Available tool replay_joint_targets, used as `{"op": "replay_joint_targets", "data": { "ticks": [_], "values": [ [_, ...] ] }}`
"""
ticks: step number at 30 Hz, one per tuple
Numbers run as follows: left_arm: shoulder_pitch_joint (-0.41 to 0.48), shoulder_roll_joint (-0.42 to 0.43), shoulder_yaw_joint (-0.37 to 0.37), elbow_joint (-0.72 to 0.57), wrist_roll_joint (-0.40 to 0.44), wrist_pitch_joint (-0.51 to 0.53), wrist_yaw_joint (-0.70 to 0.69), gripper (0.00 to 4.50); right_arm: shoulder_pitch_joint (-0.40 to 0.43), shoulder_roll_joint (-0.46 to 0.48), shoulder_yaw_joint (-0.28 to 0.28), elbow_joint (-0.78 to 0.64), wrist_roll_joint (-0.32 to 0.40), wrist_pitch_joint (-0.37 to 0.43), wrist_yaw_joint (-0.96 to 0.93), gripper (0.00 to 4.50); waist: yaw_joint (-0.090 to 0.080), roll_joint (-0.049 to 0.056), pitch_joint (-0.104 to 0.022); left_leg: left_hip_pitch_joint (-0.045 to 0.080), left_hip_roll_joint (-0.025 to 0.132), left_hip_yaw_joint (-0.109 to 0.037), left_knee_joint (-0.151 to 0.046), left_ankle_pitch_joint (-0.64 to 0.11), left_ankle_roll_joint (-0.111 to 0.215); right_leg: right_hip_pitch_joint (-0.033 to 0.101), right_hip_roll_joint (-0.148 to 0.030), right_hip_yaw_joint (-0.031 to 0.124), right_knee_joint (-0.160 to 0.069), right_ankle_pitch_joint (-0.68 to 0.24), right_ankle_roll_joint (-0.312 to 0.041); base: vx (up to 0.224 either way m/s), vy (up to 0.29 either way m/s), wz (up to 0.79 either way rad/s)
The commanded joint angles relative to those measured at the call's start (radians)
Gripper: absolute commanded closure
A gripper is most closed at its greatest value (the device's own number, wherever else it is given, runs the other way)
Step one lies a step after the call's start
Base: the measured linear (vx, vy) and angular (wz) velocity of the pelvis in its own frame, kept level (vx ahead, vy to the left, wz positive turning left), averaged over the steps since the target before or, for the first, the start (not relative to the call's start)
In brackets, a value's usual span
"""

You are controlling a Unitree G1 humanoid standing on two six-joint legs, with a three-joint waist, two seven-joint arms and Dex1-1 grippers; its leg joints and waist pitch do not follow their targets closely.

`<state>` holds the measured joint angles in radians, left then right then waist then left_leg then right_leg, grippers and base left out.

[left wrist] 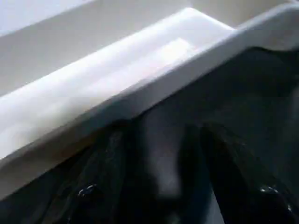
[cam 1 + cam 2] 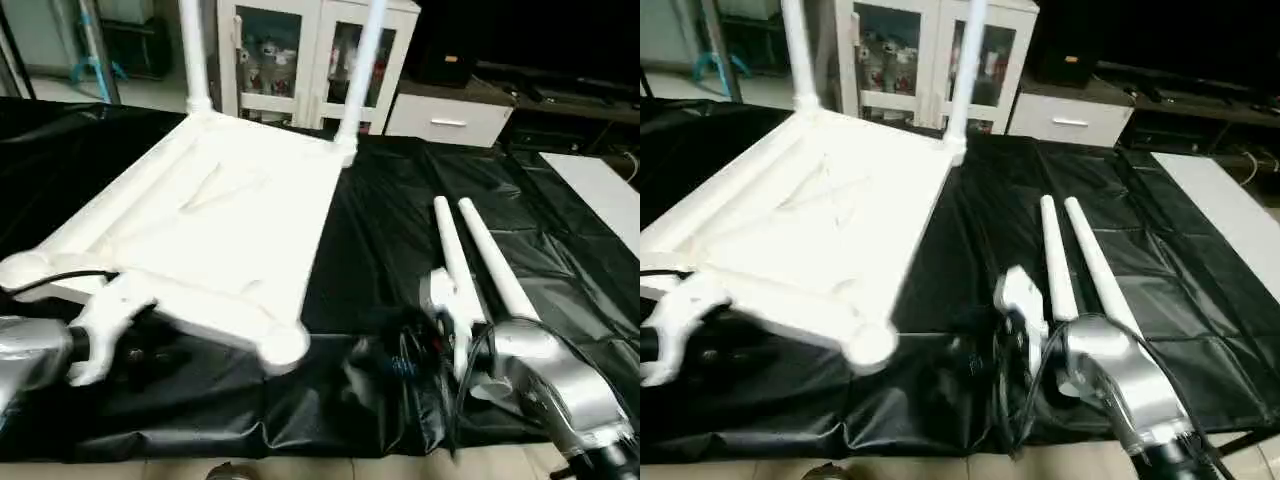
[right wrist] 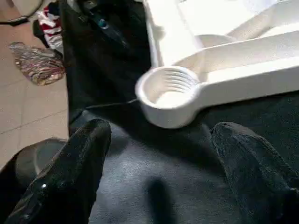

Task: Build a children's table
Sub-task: Rotate table base

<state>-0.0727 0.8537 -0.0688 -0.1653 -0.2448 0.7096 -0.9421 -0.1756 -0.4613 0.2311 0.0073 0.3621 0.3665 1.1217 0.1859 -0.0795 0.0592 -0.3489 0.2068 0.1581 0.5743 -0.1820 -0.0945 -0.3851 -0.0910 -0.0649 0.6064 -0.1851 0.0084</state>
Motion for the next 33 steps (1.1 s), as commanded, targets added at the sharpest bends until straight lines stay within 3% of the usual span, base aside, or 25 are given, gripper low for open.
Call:
{"op": "replay_joint_targets", "data": {
  "ticks": [1, 4, 9, 11, 20, 23, 27, 33],
  "values": [
    [-0.03, -0.009, -0.027, -0.036, 0.005, 0.015, 0.016, 1.75, -0.021, 0.017, -0.033, 0.019, -0.023, -0.044, -0.048, 0.7, -0.014, 0.036, -0.045, 0.016, 0.026, -0.013, -0.095, -0.512, -0.061, 0.005, -0.057, 0.041, -0.098, -0.495, -0.108, 0.0, 0.0, 0.0],
    [-0.062, -0.033, -0.056, -0.057, -0.013, 0.025, 0.017, 1.75, -0.053, 0.054, -0.082, 0.054, -0.02, -0.064, -0.117, 0.7, -0.031, 0.034, -0.046, 0.018, 0.022, -0.013, -0.093, -0.501, -0.063, 0.004, -0.055, 0.038, -0.098, -0.507, -0.109, 0.0, 0.0, 0.0],
    [-0.114, -0.107, -0.124, -0.104, -0.013, 0.047, 0.02, 1.75, -0.061, 0.05, -0.092, 0.048, -0.004, -0.053, -0.121, 0.7, -0.031, 0.034, -0.048, 0.018, 0.023, -0.005, -0.09, -0.458, -0.057, 0.007, -0.049, 0.041, -0.092, -0.435, -0.126, 0.0, 0.0, 0.0],
    [-0.14, -0.145, -0.155, -0.128, -0.021, 0.048, 0.024, 1.75, -0.058, 0.048, -0.091, 0.047, -0.007, -0.058, -0.119, 0.7, -0.029, 0.035, -0.052, 0.013, 0.024, -0.006, -0.09, -0.416, -0.058, 0.015, -0.049, 0.041, -0.084, -0.381, -0.136, 0.0, 0.0, 0.0],
    [-0.2, -0.175, -0.129, -0.191, -0.083, 0.016, -0.017, 1.75, -0.057, 0.043, -0.118, 0.055, -0.014, -0.072, -0.145, 0.7, -0.048, 0.028, -0.059, 0.002, 0.018, 0.004, -0.079, -0.269, -0.043, 0.027, -0.039, 0.039, -0.064, -0.229, -0.172, 0.0, 0.0, 0.0],
    [-0.255, -0.202, -0.161, -0.112, -0.016, -0.056, 0.006, 1.75, -0.048, 0.028, -0.115, 0.04, -0.014, -0.065, -0.135, 0.7, -0.049, 0.027, -0.059, 0.005, 0.018, 0.007, -0.076, -0.259, -0.038, 0.028, -0.039, 0.039, -0.063, -0.217, -0.17, 0.0, 0.0, 0.0],
    [-0.279, -0.158, -0.231, -0.029, 0.078, -0.12, 0.001, 1.75, -0.025, 0.001, -0.099, 0.011, -0.021, -0.067, -0.11, 0.7, -0.048, 0.029, -0.06, 0.005, 0.018, 0.008, -0.075, -0.263, -0.033, 0.03, -0.04, 0.042, -0.066, -0.248, -0.139, 0.0, 0.0, 0.0],
    [-0.289, -0.131, -0.279, 0.018, 0.113, -0.169, -0.036, 1.75, -0.018, -0.005, -0.103, 0.009, -0.023, -0.072, -0.114, 0.7, -0.048, 0.03, -0.062, 0.007, 0.02, 0.009, -0.074, -0.254, -0.036, 0.029, -0.04, 0.041, -0.059, -0.197, -0.172, 0.0, 0.0, 0.0]
  ]
}}
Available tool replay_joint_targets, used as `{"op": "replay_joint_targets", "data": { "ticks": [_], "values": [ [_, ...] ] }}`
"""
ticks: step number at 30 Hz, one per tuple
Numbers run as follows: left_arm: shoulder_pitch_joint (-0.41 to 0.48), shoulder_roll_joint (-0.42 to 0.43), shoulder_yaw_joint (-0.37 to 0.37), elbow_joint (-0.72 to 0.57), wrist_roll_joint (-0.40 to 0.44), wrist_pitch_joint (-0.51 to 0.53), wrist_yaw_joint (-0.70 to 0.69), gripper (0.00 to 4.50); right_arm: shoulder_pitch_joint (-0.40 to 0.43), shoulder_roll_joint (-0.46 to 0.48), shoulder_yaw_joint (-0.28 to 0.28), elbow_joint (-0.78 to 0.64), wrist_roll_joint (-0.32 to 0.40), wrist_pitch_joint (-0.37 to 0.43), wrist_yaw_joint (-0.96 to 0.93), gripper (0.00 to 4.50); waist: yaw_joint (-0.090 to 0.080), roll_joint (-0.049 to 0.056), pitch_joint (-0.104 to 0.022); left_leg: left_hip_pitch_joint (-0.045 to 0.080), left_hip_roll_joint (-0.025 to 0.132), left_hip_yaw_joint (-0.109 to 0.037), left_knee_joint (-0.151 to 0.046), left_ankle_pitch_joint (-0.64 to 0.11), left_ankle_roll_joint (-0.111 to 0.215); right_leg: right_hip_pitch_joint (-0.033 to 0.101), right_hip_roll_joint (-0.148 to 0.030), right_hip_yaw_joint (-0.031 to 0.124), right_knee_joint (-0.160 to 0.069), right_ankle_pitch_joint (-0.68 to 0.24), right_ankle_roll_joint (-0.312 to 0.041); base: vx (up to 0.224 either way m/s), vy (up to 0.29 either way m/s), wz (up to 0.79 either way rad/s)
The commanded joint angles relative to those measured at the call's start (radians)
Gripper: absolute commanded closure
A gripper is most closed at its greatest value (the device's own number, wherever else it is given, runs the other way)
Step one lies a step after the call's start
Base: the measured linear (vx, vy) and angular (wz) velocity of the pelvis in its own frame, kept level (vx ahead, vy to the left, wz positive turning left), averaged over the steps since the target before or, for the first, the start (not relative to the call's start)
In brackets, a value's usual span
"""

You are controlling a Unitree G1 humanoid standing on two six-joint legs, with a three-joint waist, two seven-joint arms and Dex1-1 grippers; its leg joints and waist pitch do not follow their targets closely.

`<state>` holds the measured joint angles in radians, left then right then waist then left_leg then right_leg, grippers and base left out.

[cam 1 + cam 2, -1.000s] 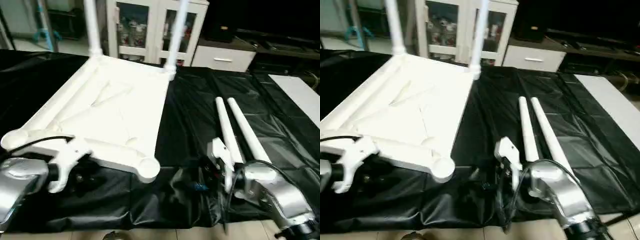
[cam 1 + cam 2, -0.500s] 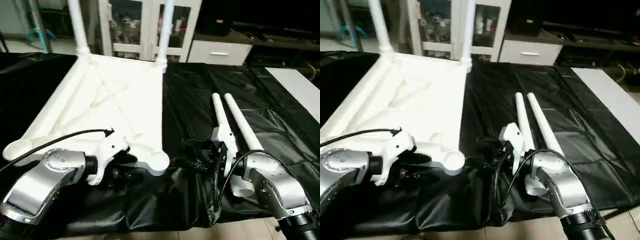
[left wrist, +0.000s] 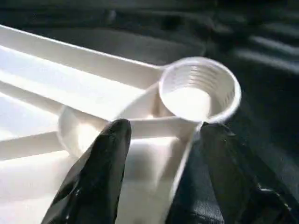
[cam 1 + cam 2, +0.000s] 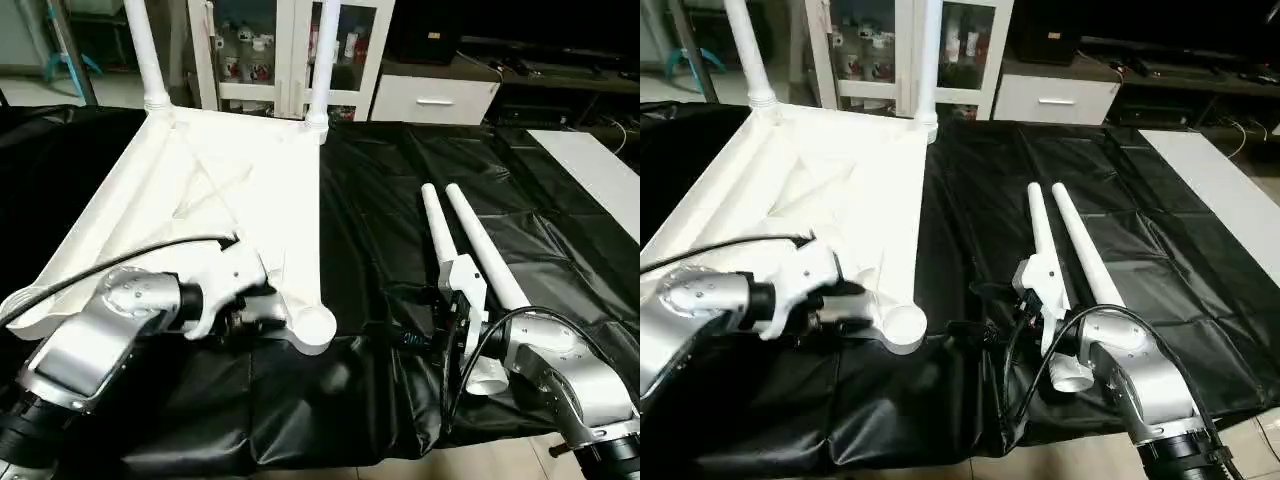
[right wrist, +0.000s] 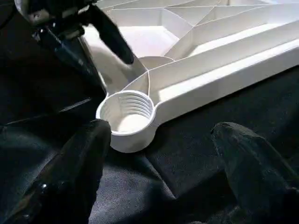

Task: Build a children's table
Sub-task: Rotate table base

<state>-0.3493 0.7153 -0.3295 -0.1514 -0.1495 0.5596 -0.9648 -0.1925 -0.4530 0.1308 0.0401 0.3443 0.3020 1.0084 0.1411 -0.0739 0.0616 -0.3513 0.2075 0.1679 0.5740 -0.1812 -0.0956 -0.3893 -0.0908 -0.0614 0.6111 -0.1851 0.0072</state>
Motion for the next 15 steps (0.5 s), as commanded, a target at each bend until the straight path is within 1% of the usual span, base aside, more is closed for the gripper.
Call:
{"op": "replay_joint_targets", "data": {
  "ticks": [1, 2, 3, 4, 5, 6, 7, 8, 9, 11, 13, 14, 15],
  "values": [
    [-0.016, 0.006, -0.025, 0.016, 0.015, -0.026, -0.029, 1.75, -0.001, -0.013, -0.004, -0.024, -0.005, -0.007, -0.001, 0.7, -0.003, 0.024, -0.064, 0.011, 0.019, 0.0, -0.074, -0.261, -0.034, 0.032, -0.041, 0.037, -0.064, -0.202, -0.174, 0.0, 0.0, 0.0],
    [-0.022, -0.001, -0.039, 0.038, 0.017, -0.039, -0.05, 1.92, -0.001, -0.014, -0.002, -0.025, -0.006, -0.006, 0.001, 0.7, -0.003, 0.02, -0.063, 0.011, 0.018, 0.001, -0.074, -0.263, -0.031, 0.032, -0.041, 0.038, -0.068, -0.219, -0.172, 0.0, 0.0, 0.0],
    [-0.022, -0.001, -0.039, 0.038, 0.017, -0.039, -0.05, 2.03, -0.001, -0.014, -0.002, -0.025, -0.006, -0.006, 0.001, 0.7, -0.002, 0.022, -0.063, 0.011, 0.018, 0.001, -0.074, -0.264, -0.032, 0.032, -0.042, 0.038, -0.066, -0.223, -0.172, 0.0, 0.0, 0.0],
    [-0.027, -0.004, -0.053, 0.054, 0.023, -0.054, -0.067, 2.03, 0.0, -0.016, 0.002, -0.028, -0.005, -0.003, 0.004, 0.7, -0.002, 0.023, -0.063, 0.012, 0.02, 0.0, -0.074, -0.266, -0.034, 0.031, -0.043, 0.038, -0.066, -0.22, -0.174, 0.0, 0.0, 0.0],
    [-0.036, -0.003, -0.078, 0.081, 0.041, -0.076, -0.087, 2.1, 0.002, -0.022, 0.009, -0.034, -0.006, 0.001, 0.012, 0.7, -0.001, 0.022, -0.062, 0.013, 0.019, 0.001, -0.074, -0.27, -0.032, 0.03, -0.042, 0.038, -0.068, -0.227, -0.173, 0.0, 0.0, 0.0],
    [-0.036, -0.003, -0.078, 0.081, 0.041, -0.076, -0.087, 2.1, 0.002, -0.022, 0.009, -0.034, -0.006, 0.001, 0.012, 0.7, 0.0, 0.02, -0.062, 0.013, 0.019, 0.001, -0.074, -0.272, -0.031, 0.031, -0.042, 0.038, -0.068, -0.239, -0.167, 0.0, 0.0, 0.0],
    [-0.047, 0.005, -0.101, 0.106, 0.068, -0.101, -0.098, 2.31, 0.003, -0.031, 0.02, -0.041, -0.01, 0.004, 0.023, 0.7, 0.0, 0.021, -0.062, 0.013, 0.02, 0.0, -0.075, -0.272, -0.03, 0.031, -0.043, 0.039, -0.07, -0.249, -0.16, 0.0, 0.0, 0.0],
    [-0.057, 0.012, -0.116, 0.131, 0.091, -0.121, -0.104, 2.31, 0.006, -0.038, 0.029, -0.047, -0.013, 0.005, 0.034, 0.7, 0.0, 0.02, -0.062, 0.011, 0.02, -0.001, -0.075, -0.272, -0.029, 0.032, -0.043, 0.039, -0.07, -0.25, -0.155, 0.0, 0.0, 0.0],
    [-0.065, 0.016, -0.125, 0.149, 0.107, -0.137, -0.107, 2.45, 0.007, -0.043, 0.034, -0.051, -0.015, 0.006, 0.041, 0.7, 0.001, 0.021, -0.063, 0.012, 0.02, -0.001, -0.075, -0.273, -0.03, 0.033, -0.044, 0.039, -0.069, -0.25, -0.154, 0.0, 0.0, 0.0],
    [-0.073, 0.018, -0.13, 0.167, 0.12, -0.15, -0.104, 2.56, 0.008, -0.046, 0.037, -0.054, -0.016, 0.006, 0.045, 0.7, 0.0, 0.018, -0.063, 0.01, 0.021, -0.001, -0.075, -0.272, -0.03, 0.033, -0.046, 0.039, -0.068, -0.251, -0.156, 0.0, 0.0, 0.0],
    [-0.08, 0.019, -0.133, 0.184, 0.134, -0.16, -0.096, 2.8, 0.008, -0.047, 0.038, -0.056, -0.017, 0.007, 0.046, 0.7, 0.0, 0.019, -0.063, 0.011, 0.02, -0.001, -0.074, -0.271, -0.03, 0.032, -0.046, 0.039, -0.069, -0.255, -0.156, 0.0, 0.0, 0.0],
    [-0.103, 0.014, -0.131, 0.225, 0.159, -0.178, -0.072, 2.9, 0.01, -0.047, 0.039, -0.063, -0.016, 0.009, 0.048, 0.7, 0.0, 0.02, -0.065, 0.011, 0.021, -0.002, -0.074, -0.267, -0.032, 0.032, -0.046, 0.038, -0.067, -0.249, -0.16, 0.0, 0.0, 0.0],
    [-0.103, 0.014, -0.131, 0.225, 0.159, -0.178, -0.072, 2.94, 0.01, -0.047, 0.039, -0.063, -0.016, 0.009, 0.048, 0.7, 0.0, 0.019, -0.064, 0.011, 0.02, -0.001, -0.074, -0.267, -0.031, 0.032, -0.046, 0.038, -0.067, -0.247, -0.161, 0.0, 0.0, 0.0]
  ]
}}
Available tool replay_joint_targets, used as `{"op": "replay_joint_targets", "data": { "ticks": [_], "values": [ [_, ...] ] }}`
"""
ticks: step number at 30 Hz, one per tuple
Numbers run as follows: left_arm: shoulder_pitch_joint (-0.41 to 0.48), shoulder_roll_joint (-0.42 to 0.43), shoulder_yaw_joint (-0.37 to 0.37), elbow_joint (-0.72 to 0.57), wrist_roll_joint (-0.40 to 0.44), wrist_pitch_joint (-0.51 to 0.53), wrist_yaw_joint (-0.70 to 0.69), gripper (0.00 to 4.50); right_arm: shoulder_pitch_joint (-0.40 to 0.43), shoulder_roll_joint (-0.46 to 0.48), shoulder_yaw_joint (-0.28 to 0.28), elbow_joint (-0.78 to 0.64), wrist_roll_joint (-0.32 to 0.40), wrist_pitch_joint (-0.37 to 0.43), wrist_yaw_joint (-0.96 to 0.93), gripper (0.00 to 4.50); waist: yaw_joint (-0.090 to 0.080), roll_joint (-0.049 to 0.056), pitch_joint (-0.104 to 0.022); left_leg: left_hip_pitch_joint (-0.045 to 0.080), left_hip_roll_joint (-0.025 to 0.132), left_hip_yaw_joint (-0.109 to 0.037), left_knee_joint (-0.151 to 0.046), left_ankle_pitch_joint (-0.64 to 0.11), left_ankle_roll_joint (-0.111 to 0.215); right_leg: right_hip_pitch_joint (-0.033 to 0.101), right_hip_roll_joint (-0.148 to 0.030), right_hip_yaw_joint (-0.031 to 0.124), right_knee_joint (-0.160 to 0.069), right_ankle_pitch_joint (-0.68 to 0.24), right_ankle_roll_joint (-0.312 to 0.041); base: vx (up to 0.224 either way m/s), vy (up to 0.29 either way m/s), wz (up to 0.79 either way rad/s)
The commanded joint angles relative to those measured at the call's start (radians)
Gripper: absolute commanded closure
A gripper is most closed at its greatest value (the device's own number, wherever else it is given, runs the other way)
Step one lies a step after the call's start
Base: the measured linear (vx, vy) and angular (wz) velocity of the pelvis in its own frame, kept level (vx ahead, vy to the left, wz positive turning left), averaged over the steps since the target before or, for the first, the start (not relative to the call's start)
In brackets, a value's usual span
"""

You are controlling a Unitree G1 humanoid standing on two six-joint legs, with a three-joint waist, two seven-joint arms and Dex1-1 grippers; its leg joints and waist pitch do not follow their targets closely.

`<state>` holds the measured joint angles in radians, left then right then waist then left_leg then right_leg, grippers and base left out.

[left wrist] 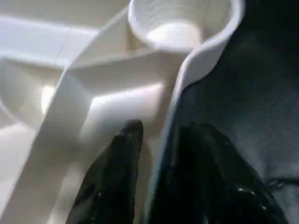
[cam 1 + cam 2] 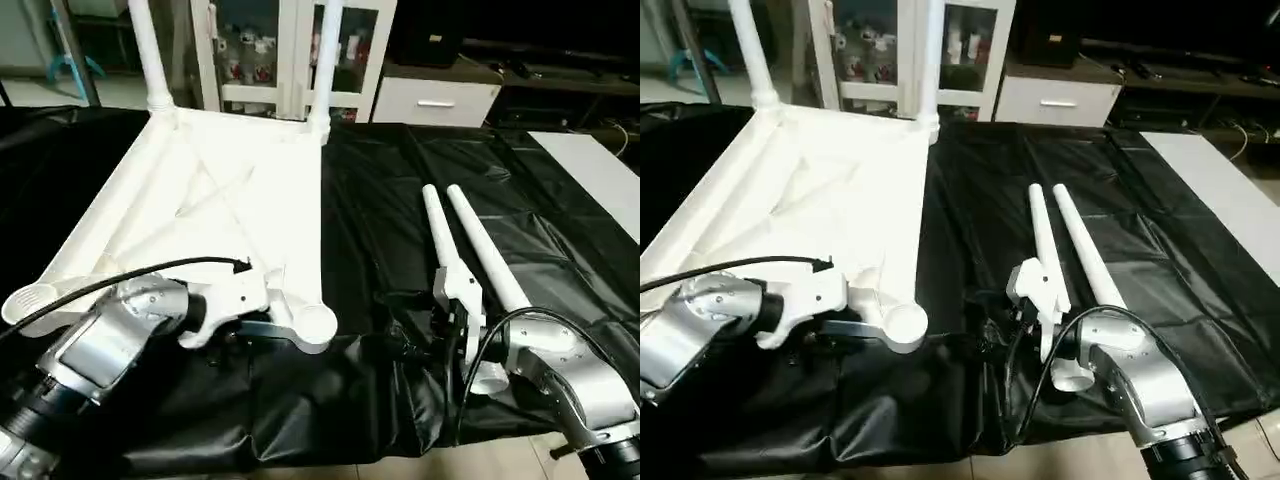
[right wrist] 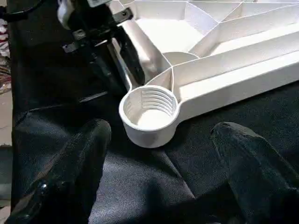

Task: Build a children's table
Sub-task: Rotate table base

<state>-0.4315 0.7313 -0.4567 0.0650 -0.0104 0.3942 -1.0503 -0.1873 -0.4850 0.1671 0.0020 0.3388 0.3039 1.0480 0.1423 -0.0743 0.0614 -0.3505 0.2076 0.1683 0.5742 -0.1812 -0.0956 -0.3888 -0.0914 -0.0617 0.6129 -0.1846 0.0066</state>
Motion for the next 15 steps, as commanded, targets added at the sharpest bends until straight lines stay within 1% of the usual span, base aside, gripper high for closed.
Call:
{"op": "replay_joint_targets", "data": {
  "ticks": [1, 3, 4, 5, 8, 9, 10, 12, 13, 14, 15],
  "values": [
    [-0.028, -0.007, 0.0, 0.016, 0.02, -0.015, 0.015, 2.99, 0.006, -0.015, 0.004, -0.027, -0.01, 0.008, 0.009, 0.7, -0.001, 0.019, -0.064, 0.011, 0.02, -0.002, -0.074, -0.265, -0.032, 0.032, -0.046, 0.038, -0.069, -0.246, -0.163, 0.0, 0.0, 0.0],
    [-0.032, -0.011, 0.004, 0.021, 0.018, -0.019, 0.012, 3.19, 0.007, -0.014, 0.004, -0.027, -0.01, 0.008, 0.009, 0.7, 0.001, 0.019, -0.064, 0.011, 0.021, -0.001, -0.073, -0.265, -0.032, 0.031, -0.047, 0.038, -0.067, -0.242, -0.169, 0.0, 0.0, 0.0],
    [-0.036, -0.013, 0.004, 0.023, 0.016, -0.019, 0.005, 3.28, 0.007, -0.014, 0.006, -0.025, -0.011, 0.006, 0.008, 0.7, 0.001, 0.022, -0.064, 0.01, 0.022, -0.002, -0.074, -0.265, -0.034, 0.032, -0.048, 0.038, -0.066, -0.238, -0.172, 0.0, 0.0, 0.0],
    [-0.037, -0.015, 0.003, 0.026, 0.017, -0.02, 0.003, 3.43, 0.007, -0.015, 0.007, -0.025, -0.011, 0.005, 0.008, 0.7, 0.001, 0.022, -0.064, 0.01, 0.022, -0.002, -0.074, -0.267, -0.034, 0.032, -0.047, 0.038, -0.067, -0.238, -0.172, 0.0, 0.0, 0.0],
    [-0.045, -0.019, -0.004, 0.034, 0.025, -0.016, -0.004, 3.49, 0.008, -0.018, 0.011, -0.025, -0.01, 0.003, 0.004, 0.7, 0.001, 0.021, -0.063, 0.011, 0.021, -0.002, -0.075, -0.282, -0.035, 0.031, -0.047, 0.038, -0.069, -0.255, -0.171, 0.0, 0.0, 0.0],
    [-0.048, -0.024, -0.007, 0.037, 0.03, -0.007, -0.007, 3.7, 0.008, -0.018, 0.011, -0.024, -0.011, 0.002, 0.003, 0.7, 0.001, 0.02, -0.063, 0.01, 0.022, -0.003, -0.075, -0.284, -0.035, 0.031, -0.048, 0.038, -0.069, -0.262, -0.169, 0.0, 0.0, 0.0],
    [-0.049, -0.027, -0.008, 0.038, 0.03, -0.002, -0.008, 3.7, 0.008, -0.017, 0.011, -0.023, -0.011, 0.002, 0.003, 0.7, 0.001, 0.023, -0.063, 0.01, 0.022, -0.003, -0.075, -0.284, -0.036, 0.032, -0.048, 0.038, -0.069, -0.261, -0.168, 0.0, 0.0, 0.0],
    [-0.053, -0.034, -0.009, 0.044, 0.033, 0.009, -0.01, 3.89, 0.007, -0.016, 0.011, -0.021, -0.013, 0.002, 0.003, 0.7, 0.001, 0.022, -0.064, 0.01, 0.022, -0.003, -0.074, -0.283, -0.037, 0.032, -0.049, 0.038, -0.069, -0.261, -0.168, 0.0, 0.0, 0.0],
    [-0.054, -0.035, -0.011, 0.043, 0.036, 0.02, -0.01, 3.98, 0.006, -0.015, 0.011, -0.02, -0.013, 0.002, 0.002, 0.7, 0.001, 0.023, -0.064, 0.01, 0.022, -0.004, -0.075, -0.282, -0.037, 0.032, -0.049, 0.038, -0.069, -0.258, -0.169, 0.0, 0.0, 0.0],
    [-0.051, -0.041, -0.01, 0.04, 0.039, 0.049, 0.004, 4.06, 0.006, -0.014, 0.011, -0.021, -0.012, 0.003, 0.001, 0.7, -0.001, 0.021, -0.065, 0.007, 0.021, -0.004, -0.074, -0.278, -0.037, 0.034, -0.048, 0.037, -0.067, -0.248, -0.171, 0.0, 0.0, 0.0],
    [-0.051, -0.041, -0.009, 0.04, 0.039, 0.051, 0.005, 4.06, 0.006, -0.014, 0.011, -0.021, -0.012, 0.003, 0.001, 0.7, -0.003, 0.02, -0.066, 0.005, 0.021, -0.005, -0.074, -0.268, -0.039, 0.037, -0.048, 0.037, -0.064, -0.236, -0.173, 0.0, 0.0, 0.0]
  ]
}}
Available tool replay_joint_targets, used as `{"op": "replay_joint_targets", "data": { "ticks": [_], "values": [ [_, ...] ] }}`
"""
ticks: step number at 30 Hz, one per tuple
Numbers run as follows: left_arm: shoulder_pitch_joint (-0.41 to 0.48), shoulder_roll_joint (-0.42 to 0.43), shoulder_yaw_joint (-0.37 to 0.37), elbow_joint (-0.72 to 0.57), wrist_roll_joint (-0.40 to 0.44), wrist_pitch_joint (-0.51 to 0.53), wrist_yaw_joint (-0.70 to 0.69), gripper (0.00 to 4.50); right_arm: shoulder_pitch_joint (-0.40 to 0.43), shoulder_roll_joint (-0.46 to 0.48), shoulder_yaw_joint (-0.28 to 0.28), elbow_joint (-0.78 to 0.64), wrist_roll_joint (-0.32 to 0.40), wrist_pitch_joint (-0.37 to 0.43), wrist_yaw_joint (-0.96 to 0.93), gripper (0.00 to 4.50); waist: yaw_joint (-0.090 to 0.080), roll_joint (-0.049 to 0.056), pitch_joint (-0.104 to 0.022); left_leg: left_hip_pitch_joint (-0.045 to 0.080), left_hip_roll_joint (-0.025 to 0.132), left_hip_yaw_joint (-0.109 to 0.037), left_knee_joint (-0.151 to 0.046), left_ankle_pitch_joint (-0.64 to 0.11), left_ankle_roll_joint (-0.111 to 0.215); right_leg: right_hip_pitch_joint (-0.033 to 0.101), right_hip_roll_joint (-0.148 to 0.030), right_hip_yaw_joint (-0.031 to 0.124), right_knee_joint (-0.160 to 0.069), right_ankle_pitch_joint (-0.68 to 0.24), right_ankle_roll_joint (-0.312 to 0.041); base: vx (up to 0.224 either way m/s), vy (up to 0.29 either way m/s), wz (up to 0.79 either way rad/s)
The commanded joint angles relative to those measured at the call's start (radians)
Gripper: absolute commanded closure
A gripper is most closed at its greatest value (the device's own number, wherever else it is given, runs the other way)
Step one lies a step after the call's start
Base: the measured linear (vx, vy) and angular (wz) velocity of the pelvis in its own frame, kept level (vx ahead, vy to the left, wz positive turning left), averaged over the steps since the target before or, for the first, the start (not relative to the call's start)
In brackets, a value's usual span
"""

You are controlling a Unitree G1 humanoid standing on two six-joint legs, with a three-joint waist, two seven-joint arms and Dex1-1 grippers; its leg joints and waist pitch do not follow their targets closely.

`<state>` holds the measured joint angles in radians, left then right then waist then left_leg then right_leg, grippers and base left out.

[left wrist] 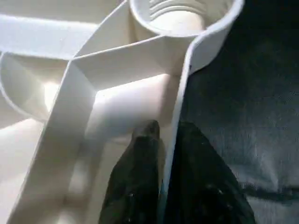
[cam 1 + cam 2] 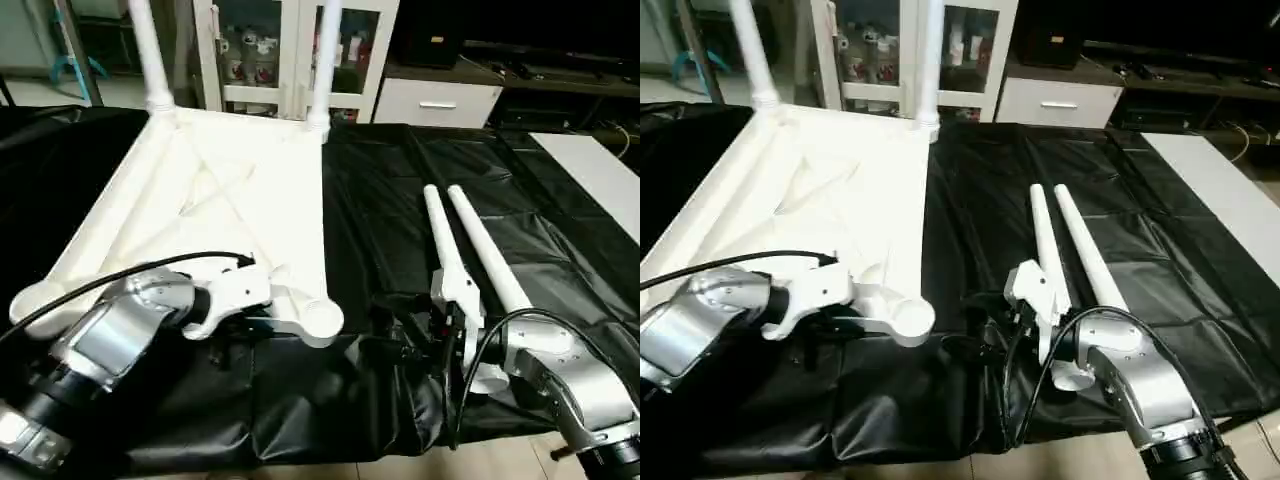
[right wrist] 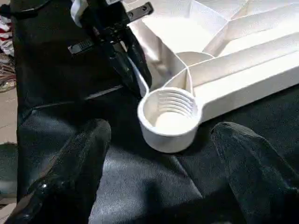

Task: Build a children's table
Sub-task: Rotate table base

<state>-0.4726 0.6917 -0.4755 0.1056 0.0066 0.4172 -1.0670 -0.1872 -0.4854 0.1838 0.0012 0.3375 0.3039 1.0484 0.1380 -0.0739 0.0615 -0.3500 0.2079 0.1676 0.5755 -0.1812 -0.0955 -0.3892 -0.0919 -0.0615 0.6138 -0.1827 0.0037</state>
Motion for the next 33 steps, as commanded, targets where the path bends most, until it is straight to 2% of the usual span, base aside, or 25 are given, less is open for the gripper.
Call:
{"op": "replay_joint_targets", "data": {
  "ticks": [1, 3, 5, 6, 7, 8, 11, 13, 15, 23, 25, 28, 30, 33],
  "values": [
    [-0.01, -0.001, 0.009, -0.001, 0.022, 0.028, 0.021, 4.1, 0.006, -0.013, -0.006, -0.02, -0.011, 0.003, 0.001, 0.7, 0.0, 0.019, -0.066, 0.001, 0.02, -0.005, -0.076, -0.259, -0.037, 0.039, -0.048, 0.036, -0.064, -0.233, -0.169, 0.0, 0.0, 0.0],
    [0.01, -0.019, 0.028, -0.025, 0.029, 0.122, 0.071, 4.22, 0.009, -0.01, -0.01, -0.021, -0.007, 0.003, -0.008, 0.7, -0.005, 0.018, -0.068, 0.002, 0.02, -0.004, -0.073, -0.237, -0.036, 0.04, -0.047, 0.036, -0.061, -0.204, -0.178, 0.0, 0.0, 0.0],
    [0.029, -0.029, 0.037, -0.046, 0.039, 0.174, 0.107, 4.36, 0.009, -0.008, -0.01, -0.021, -0.006, 0.003, -0.011, 0.7, -0.01, 0.018, -0.069, 0.001, 0.019, -0.003, -0.07, -0.214, -0.029, 0.042, -0.046, 0.036, -0.058, -0.168, -0.192, 0.0, 0.0, 0.0],
    [0.034, -0.031, 0.037, -0.051, 0.043, 0.182, 0.114, 4.36, 0.009, -0.006, -0.009, -0.021, -0.006, 0.003, -0.012, 0.7, -0.015, 0.021, -0.069, 0.0, 0.019, -0.003, -0.07, -0.205, -0.026, 0.043, -0.044, 0.035, -0.057, -0.147, -0.199, 0.0, 0.0, 0.0],
    [0.045, -0.033, 0.036, -0.061, 0.052, 0.2, 0.128, 4.41, 0.008, -0.004, -0.007, -0.02, -0.006, 0.003, -0.015, 0.7, -0.018, 0.019, -0.068, -0.001, 0.018, -0.003, -0.07, -0.204, -0.023, 0.043, -0.044, 0.035, -0.057, -0.147, -0.199, 0.0, 0.0, 0.0],
    [0.054, -0.04, 0.037, -0.07, 0.059, 0.233, 0.147, 4.46, 0.008, -0.002, -0.006, -0.018, -0.007, 0.001, -0.016, 0.7, -0.022, 0.018, -0.067, -0.006, 0.017, -0.005, -0.071, -0.209, -0.021, 0.047, -0.044, 0.034, -0.057, -0.165, -0.195, 0.0, 0.0, 0.0],
    [0.067, -0.048, 0.029, -0.091, 0.089, 0.329, 0.189, 4.5, 0.004, 0.001, -0.003, -0.012, -0.008, -0.001, -0.017, 0.7, -0.029, 0.019, -0.066, -0.001, 0.018, -0.003, -0.071, -0.225, -0.018, 0.042, -0.045, 0.035, -0.063, -0.21, -0.189, 0.0, 0.0, 0.0],
    [0.068, -0.047, 0.023, -0.098, 0.098, 0.352, 0.198, 4.5, 0.003, 0.002, -0.003, -0.011, -0.008, -0.001, -0.017, 0.7, -0.033, 0.018, -0.064, 0.0, 0.017, -0.003, -0.07, -0.237, -0.011, 0.041, -0.044, 0.036, -0.068, -0.231, -0.189, 0.0, 0.0, 0.0],
    [0.075, -0.061, 0.01, -0.101, 0.142, 0.418, 0.257, 4.5, -0.009, 0.006, -0.003, 0.001, -0.01, -0.005, -0.019, 0.7, -0.035, 0.016, -0.063, -0.001, 0.018, -0.003, -0.071, -0.242, -0.008, 0.041, -0.044, 0.036, -0.069, -0.248, -0.185, 0.0, 0.0, 0.0],
    [0.073, -0.083, 0.005, -0.11, 0.178, 0.46, 0.324, 4.5, -0.02, 0.01, -0.002, 0.015, -0.013, -0.013, -0.022, 0.7, -0.035, 0.017, -0.059, 0.003, 0.017, -0.008, -0.073, -0.305, -0.01, 0.034, -0.046, 0.032, -0.086, -0.373, -0.146, 0.0, 0.0, 0.0],
    [0.075, -0.098, 0.01, -0.107, 0.179, 0.437, 0.352, 4.5, -0.021, 0.012, -0.002, 0.015, -0.013, -0.013, -0.025, 0.7, -0.035, 0.016, -0.058, 0.005, 0.017, -0.008, -0.073, -0.32, -0.011, 0.031, -0.046, 0.032, -0.09, -0.393, -0.139, 0.0, 0.0, 0.0],
    [0.08, -0.139, 0.033, -0.121, 0.152, 0.436, 0.374, 4.5, -0.024, 0.018, -0.009, 0.019, -0.016, -0.02, -0.037, 0.7, -0.034, 0.016, -0.058, 0.006, 0.017, -0.009, -0.073, -0.328, -0.01, 0.028, -0.046, 0.031, -0.093, -0.409, -0.136, 0.0, 0.0, 0.0],
    [0.073, -0.135, 0.015, -0.112, 0.171, 0.455, 0.383, 4.5, -0.031, 0.024, -0.017, 0.03, -0.022, -0.028, -0.054, 0.7, -0.033, 0.018, -0.059, 0.006, 0.016, -0.01, -0.073, -0.332, -0.012, 0.028, -0.046, 0.03, -0.092, -0.406, -0.135, 0.0, 0.0, 0.0],
    [0.072, -0.148, 0.029, -0.096, 0.161, 0.431, 0.395, 4.5, -0.038, 0.026, -0.019, 0.033, -0.021, -0.028, -0.055, 0.7, -0.033, 0.019, -0.059, 0.007, 0.016, -0.01, -0.074, -0.343, -0.011, 0.026, -0.045, 0.03, -0.094, -0.409, -0.13, 0.0, 0.0, 0.0]
  ]
}}
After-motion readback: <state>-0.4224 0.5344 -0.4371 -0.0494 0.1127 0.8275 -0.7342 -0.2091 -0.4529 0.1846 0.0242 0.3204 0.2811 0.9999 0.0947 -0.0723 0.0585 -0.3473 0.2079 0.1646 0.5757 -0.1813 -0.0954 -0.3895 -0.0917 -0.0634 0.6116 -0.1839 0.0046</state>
